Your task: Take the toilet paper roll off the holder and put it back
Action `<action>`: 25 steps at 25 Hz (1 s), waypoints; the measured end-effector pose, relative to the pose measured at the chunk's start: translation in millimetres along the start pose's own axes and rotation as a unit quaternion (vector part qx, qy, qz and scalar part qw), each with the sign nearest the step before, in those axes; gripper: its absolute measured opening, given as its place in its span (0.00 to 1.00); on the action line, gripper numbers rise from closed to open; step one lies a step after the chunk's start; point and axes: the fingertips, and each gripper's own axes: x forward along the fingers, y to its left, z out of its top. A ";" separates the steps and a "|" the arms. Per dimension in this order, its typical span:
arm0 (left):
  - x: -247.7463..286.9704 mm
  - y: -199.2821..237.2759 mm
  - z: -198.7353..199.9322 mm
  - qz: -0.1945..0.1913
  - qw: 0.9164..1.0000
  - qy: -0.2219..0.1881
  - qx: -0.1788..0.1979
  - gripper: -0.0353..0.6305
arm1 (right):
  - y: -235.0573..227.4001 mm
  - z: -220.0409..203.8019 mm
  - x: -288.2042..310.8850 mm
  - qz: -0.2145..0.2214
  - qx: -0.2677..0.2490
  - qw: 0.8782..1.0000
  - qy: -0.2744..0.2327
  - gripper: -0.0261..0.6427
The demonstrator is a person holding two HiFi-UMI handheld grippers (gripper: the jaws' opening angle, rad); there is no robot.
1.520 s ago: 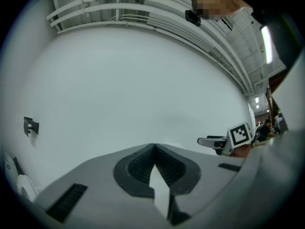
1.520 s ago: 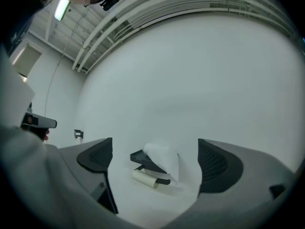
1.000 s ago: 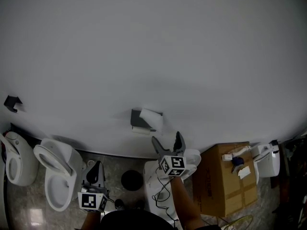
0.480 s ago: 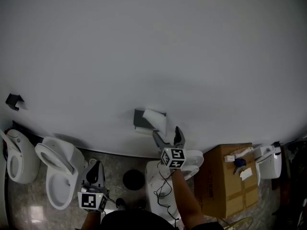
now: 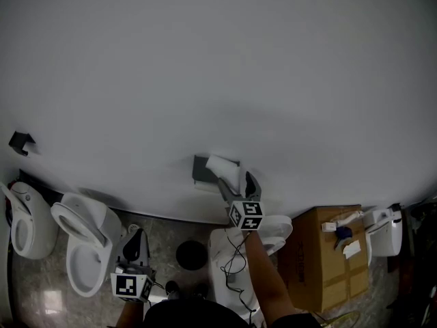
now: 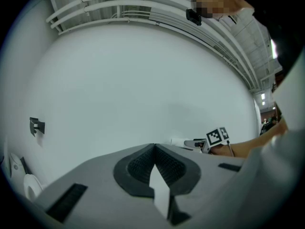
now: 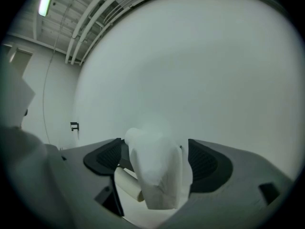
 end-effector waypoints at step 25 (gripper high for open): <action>7.3 3.6 -7.0 0.003 1.000 0.008 -0.007 0.06 | 1.7 -11.4 30.3 0.029 -0.052 0.997 0.054 0.45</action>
